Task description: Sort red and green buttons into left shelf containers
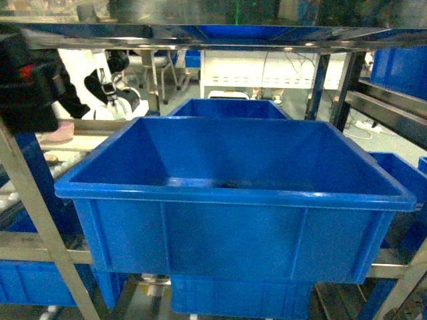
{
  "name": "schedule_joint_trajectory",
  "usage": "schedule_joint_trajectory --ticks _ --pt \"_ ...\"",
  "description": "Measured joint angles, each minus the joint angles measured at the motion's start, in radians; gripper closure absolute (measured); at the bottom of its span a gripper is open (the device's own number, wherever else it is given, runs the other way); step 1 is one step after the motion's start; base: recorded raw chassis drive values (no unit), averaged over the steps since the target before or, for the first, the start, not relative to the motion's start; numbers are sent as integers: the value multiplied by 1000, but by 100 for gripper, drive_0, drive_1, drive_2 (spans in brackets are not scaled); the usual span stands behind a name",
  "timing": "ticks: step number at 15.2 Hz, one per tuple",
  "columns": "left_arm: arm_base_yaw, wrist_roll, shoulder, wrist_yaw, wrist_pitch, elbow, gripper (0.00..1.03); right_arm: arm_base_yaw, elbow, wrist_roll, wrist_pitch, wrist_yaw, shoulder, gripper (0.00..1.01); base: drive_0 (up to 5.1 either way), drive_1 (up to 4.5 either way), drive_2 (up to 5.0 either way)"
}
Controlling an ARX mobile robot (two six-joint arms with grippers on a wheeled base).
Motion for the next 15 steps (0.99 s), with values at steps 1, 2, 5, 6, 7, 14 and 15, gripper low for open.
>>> schedule_joint_trajectory --ticks 1,2,5,6,7,14,15 --pt "38 14 -55 34 -5 -54 43 -44 -4 5 -7 -86 -43 37 0 0 0" --pt "61 24 -109 66 -11 -93 56 -95 -4 7 -18 -159 -62 51 0 0 0" --pt "131 27 -255 135 -67 -191 94 -201 -40 10 -46 -272 -126 89 0 0 0" --pt "150 29 -304 154 -91 -211 101 -303 -41 7 -43 -380 -129 100 0 0 0" --pt "166 29 -355 173 -118 -231 101 -355 -41 11 -44 -396 -129 99 0 0 0" --pt "292 31 -664 301 -321 -326 101 -345 -41 10 -43 -415 -129 99 0 0 0" --pt "292 31 -706 302 -365 -326 101 -345 -41 10 -43 -415 -129 99 0 0 0"
